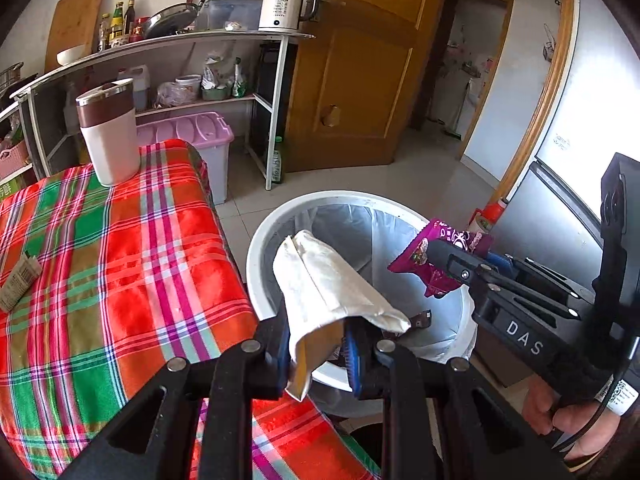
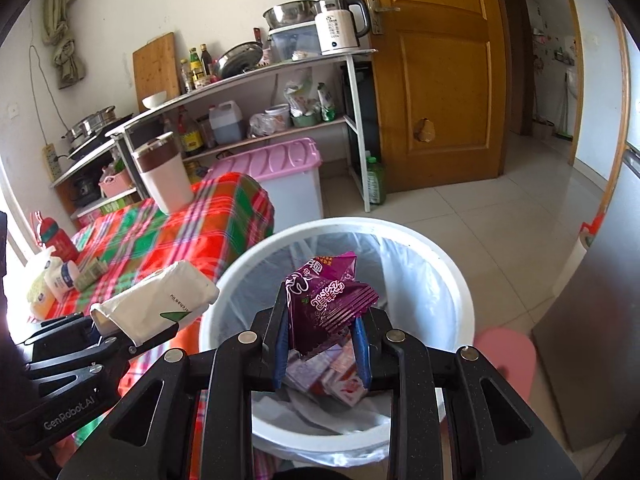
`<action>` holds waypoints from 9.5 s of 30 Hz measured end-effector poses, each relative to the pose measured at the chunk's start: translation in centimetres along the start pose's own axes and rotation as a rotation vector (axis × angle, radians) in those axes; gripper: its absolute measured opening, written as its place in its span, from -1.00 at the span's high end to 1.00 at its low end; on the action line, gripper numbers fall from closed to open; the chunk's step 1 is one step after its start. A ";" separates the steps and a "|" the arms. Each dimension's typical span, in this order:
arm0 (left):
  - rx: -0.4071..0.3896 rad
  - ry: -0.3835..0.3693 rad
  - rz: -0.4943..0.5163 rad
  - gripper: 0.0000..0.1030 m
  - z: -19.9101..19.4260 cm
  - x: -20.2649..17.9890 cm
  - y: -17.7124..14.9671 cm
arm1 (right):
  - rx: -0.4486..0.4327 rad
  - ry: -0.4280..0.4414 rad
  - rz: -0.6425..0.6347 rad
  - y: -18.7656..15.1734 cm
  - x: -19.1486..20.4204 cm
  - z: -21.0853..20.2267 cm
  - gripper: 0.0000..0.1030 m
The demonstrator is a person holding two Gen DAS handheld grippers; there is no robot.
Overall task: Collect trash
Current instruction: 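Open both grippers to drop the bag and wrapper into the bin, then move both tools back over the table toward the yogurt cup, then grasp the upside-down white yogurt cup with the left gripper, then grasp the beige barcode wrapper strip with the right gripper while the left holds the cup, then carry the yogurt cup and wrapper strip over the white bin, then open both grippers to drop the strip and cup into the bin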
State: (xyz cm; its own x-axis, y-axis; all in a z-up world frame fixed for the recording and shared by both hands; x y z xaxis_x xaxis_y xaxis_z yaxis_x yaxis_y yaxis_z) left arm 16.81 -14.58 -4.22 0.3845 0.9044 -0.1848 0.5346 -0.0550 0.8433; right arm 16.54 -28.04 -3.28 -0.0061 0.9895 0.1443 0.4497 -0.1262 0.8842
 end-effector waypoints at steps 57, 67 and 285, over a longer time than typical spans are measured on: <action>-0.104 0.252 -0.159 -0.10 -9.6 15.0 -1.7 | 0.029 0.142 -0.034 -1.1 11.0 0.3 0.09; -0.135 0.383 -0.217 -0.11 -13.4 22.9 -2.5 | 0.060 0.226 -0.079 -1.7 17.8 2.1 0.09; -0.007 0.067 0.068 -0.38 1.5 -1.5 1.3 | 0.135 -0.072 -0.032 -1.5 -2.8 2.1 0.20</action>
State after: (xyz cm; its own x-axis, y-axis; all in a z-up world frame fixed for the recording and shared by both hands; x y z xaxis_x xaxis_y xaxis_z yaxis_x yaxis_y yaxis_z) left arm 18.03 -16.60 -3.62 0.3679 0.9252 -0.0932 0.5040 -0.1142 0.8561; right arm 17.75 -30.51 -5.98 0.0396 0.9960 0.0798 0.5661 -0.0882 0.8196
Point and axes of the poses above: each gripper's, at about its wrist camera, not at the fingertips, and z roughly the way its jaws point, x to its left, y to its top, the point moved 8 cm from there along z, roughly the way its jaws point, and after that the axes turned 13 degrees about -x, right-handed, at the moved point
